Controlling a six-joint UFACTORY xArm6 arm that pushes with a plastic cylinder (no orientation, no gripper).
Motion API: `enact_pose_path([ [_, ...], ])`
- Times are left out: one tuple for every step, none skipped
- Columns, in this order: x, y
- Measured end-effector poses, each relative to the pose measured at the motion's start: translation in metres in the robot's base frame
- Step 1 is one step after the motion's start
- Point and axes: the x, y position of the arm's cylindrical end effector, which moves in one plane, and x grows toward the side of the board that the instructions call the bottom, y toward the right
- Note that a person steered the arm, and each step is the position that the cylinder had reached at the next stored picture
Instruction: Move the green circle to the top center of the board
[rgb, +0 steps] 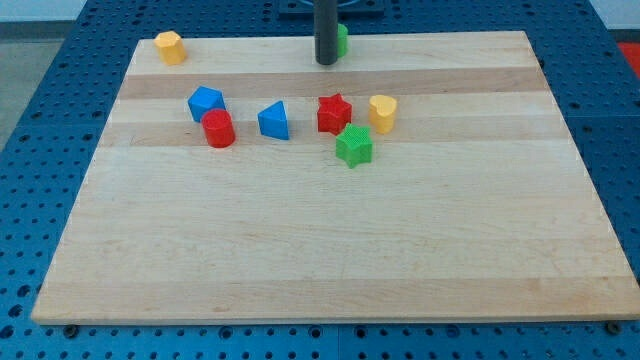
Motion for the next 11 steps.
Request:
enact_pose_path([
  [0.0,-0.012],
  [-0.006,-0.012],
  [-0.016,-0.013],
  [-0.022,-0.008],
  [-0.029,0.004],
  [-0.033,0.014],
  [-0.029,0.0],
  [-0.022,-0.017],
  [-0.033,-0.028],
  [-0.049,-0.031],
  [-0.049,-0.028],
])
